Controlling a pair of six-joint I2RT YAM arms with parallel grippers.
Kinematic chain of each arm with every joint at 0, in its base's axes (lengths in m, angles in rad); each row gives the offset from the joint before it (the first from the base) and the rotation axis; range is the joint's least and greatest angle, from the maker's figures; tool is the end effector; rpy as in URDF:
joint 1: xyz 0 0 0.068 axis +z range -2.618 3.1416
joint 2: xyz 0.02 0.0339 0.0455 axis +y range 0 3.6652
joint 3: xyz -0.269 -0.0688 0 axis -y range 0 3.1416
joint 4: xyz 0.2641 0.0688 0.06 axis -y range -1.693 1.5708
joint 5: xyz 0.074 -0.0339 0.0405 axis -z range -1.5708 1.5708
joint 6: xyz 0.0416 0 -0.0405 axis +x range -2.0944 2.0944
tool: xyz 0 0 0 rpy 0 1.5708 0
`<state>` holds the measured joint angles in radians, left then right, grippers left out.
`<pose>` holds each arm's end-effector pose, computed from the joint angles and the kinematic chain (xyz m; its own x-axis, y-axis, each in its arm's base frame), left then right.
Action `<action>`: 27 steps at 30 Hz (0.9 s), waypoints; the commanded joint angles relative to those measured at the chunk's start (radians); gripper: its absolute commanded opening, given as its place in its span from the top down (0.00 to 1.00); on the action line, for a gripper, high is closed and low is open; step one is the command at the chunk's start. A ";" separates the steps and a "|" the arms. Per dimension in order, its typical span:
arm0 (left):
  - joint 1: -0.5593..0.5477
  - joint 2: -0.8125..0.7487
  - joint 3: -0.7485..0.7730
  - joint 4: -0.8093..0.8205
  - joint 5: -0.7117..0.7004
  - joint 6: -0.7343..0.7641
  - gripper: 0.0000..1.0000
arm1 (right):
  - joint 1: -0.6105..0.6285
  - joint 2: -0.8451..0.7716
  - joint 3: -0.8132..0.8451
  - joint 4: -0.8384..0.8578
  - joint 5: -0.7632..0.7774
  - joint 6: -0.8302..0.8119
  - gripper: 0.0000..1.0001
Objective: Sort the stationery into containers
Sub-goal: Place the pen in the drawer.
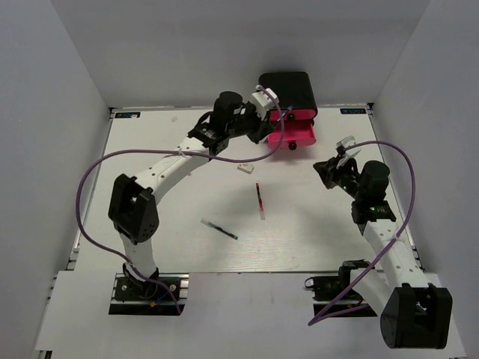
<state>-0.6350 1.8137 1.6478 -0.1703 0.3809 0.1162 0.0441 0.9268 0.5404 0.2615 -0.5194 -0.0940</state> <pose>0.3623 -0.2861 0.3530 -0.1672 0.2569 -0.9519 0.8584 0.5129 -0.0124 0.2339 0.0310 0.2710 -0.0741 -0.0848 -0.9936 -0.5396 0.8413 -0.0316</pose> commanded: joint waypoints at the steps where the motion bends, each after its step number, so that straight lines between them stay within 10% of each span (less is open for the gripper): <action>1: -0.032 0.048 0.069 0.095 -0.017 0.076 0.92 | -0.024 -0.037 0.013 0.036 0.044 0.022 0.90; 27: -0.106 0.370 0.176 0.394 -0.253 0.293 0.88 | -0.067 -0.042 -0.010 0.073 -0.016 0.028 0.90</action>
<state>-0.7353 2.1799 1.7630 0.1947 0.1616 0.3717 -0.0193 0.8982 0.5400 0.2874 -0.5125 -0.0696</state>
